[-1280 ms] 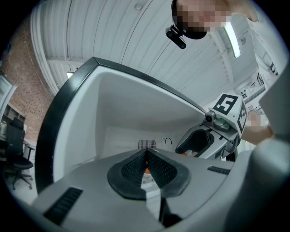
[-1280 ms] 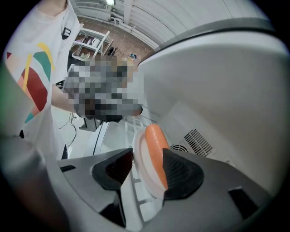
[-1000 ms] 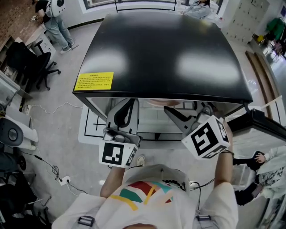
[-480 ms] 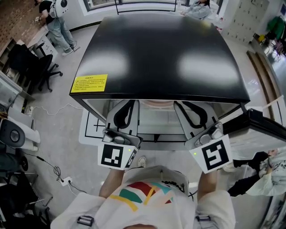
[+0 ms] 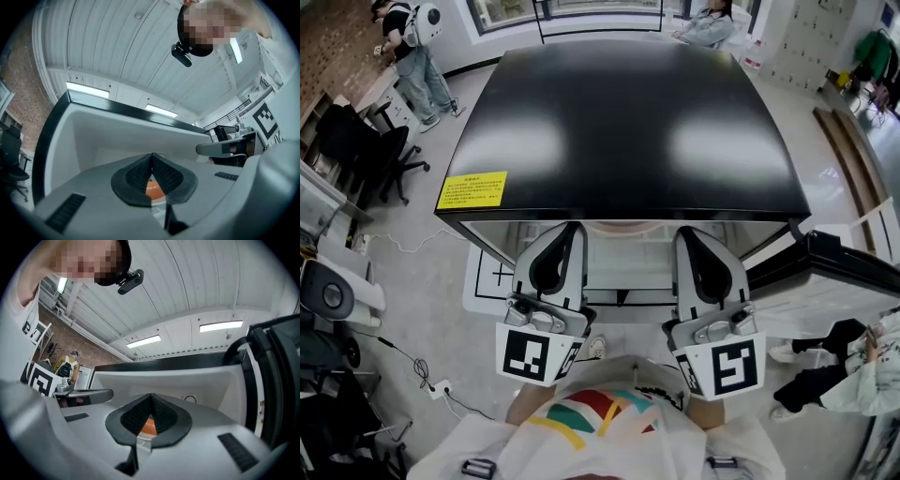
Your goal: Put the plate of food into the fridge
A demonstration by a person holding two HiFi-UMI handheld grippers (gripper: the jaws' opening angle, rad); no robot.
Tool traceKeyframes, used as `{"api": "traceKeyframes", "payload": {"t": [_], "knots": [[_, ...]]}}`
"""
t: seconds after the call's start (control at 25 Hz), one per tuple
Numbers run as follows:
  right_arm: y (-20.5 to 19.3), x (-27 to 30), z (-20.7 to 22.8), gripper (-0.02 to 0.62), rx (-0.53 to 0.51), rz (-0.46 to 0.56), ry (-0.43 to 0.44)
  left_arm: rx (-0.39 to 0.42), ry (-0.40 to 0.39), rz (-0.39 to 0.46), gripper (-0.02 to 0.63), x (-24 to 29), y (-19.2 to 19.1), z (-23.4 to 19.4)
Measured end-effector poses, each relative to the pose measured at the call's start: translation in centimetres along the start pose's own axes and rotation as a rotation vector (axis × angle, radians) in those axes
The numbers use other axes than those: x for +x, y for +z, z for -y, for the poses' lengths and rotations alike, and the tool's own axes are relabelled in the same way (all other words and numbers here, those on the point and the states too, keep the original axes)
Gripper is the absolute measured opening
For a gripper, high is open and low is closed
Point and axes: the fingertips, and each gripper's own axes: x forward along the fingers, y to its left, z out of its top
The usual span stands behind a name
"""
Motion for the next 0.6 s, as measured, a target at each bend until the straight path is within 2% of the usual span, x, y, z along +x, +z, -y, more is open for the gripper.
{"api": "traceKeyframes", "payload": {"t": [0.24, 0.44, 0.6], "knots": [[-0.3, 0.3, -0.8, 0.002, 0.027, 0.004, -0.002, 0.003, 0.003, 0.001, 0.008, -0.5, 0.2, -0.4], [-0.1, 0.9, -2.7, 0.001, -0.014, 0.001, -0.007, -0.001, 0.001, -0.013, 0.008, -0.8, 0.0, -1.6], [-0.5, 0.7, -3.8, 0.000, -0.007, -0.002, -0.019, -0.021, -0.025, 0.003, 0.008, -1.2, 0.2, -1.6]]}}
